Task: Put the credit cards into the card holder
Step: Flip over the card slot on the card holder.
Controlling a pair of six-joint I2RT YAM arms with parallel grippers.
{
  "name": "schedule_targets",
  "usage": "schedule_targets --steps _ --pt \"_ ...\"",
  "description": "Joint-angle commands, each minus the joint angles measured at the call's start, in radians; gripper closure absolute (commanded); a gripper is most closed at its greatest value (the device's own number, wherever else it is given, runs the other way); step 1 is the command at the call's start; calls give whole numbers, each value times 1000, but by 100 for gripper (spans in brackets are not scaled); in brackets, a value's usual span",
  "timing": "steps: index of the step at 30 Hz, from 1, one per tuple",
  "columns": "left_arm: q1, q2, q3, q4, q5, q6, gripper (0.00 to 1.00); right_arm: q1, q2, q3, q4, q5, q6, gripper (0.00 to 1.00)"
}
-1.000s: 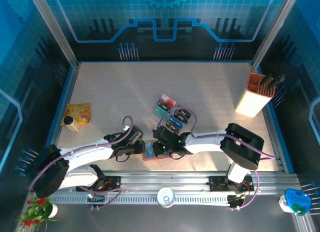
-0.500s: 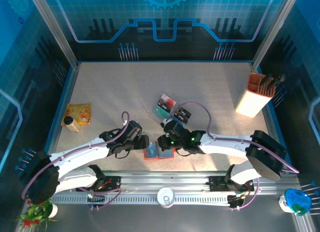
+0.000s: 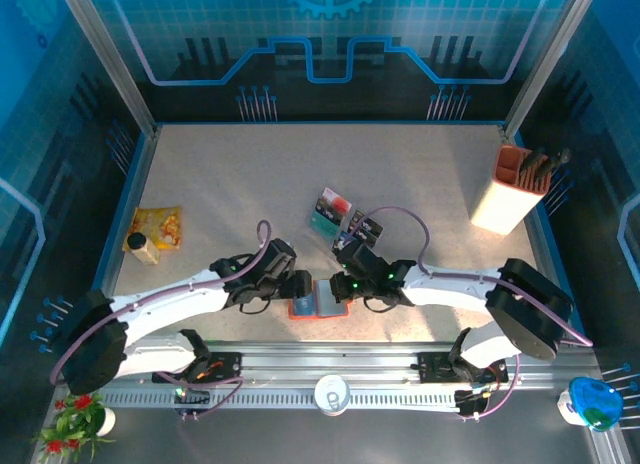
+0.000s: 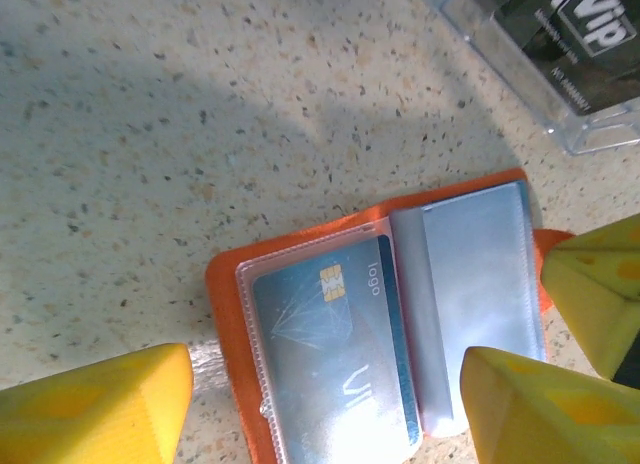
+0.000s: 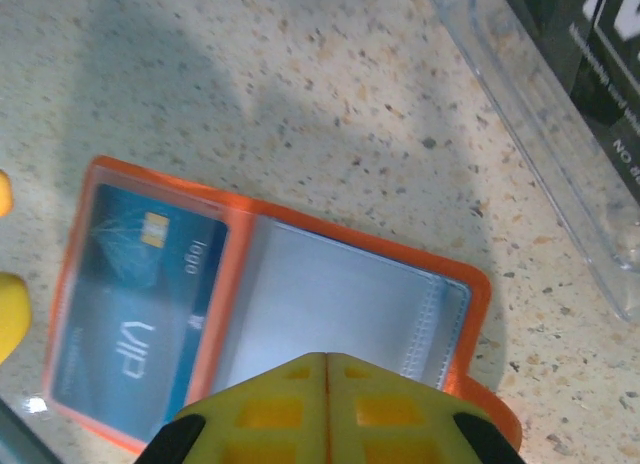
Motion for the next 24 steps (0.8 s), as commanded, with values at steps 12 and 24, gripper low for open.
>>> schedule_targets --steps 12,24 --pt "-25 56 -23 71 -5 10 26 -22 112 7 69 -79 1 97" --pt "-27 96 -20 96 0 28 23 -5 142 -18 168 -102 75 98"
